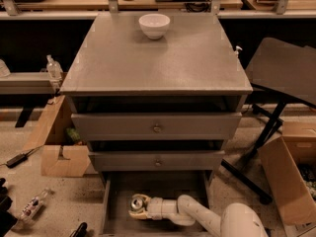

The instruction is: Pick green can from bottom drawer and place on counter

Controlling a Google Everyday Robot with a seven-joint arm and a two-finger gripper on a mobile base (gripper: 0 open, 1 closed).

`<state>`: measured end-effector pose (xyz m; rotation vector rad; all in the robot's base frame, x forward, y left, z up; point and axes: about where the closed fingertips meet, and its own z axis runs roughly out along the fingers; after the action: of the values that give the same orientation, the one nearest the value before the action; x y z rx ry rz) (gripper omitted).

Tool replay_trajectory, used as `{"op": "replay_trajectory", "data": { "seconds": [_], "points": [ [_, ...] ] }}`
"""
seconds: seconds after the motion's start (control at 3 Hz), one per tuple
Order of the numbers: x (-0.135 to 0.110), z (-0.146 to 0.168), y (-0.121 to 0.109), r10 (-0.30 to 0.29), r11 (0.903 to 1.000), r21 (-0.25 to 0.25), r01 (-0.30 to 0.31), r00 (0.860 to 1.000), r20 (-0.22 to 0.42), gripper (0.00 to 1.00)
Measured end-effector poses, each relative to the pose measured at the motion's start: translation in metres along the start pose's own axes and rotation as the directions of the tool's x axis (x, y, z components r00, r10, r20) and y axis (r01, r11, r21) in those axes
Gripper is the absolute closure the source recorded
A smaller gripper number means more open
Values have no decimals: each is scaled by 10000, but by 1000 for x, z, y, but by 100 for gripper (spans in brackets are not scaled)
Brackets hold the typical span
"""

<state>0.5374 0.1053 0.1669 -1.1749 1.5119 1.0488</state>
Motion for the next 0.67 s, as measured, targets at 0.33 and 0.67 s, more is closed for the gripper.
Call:
{"op": "replay_trajectory", "data": {
  "seconds": [0.33,0.67],
  "points": [
    [0,1,1,4,10000,-19,-4,10000,8,100],
    [-14,-2,9,-263,9996,-78,263,9996,-45,100]
  ]
}}
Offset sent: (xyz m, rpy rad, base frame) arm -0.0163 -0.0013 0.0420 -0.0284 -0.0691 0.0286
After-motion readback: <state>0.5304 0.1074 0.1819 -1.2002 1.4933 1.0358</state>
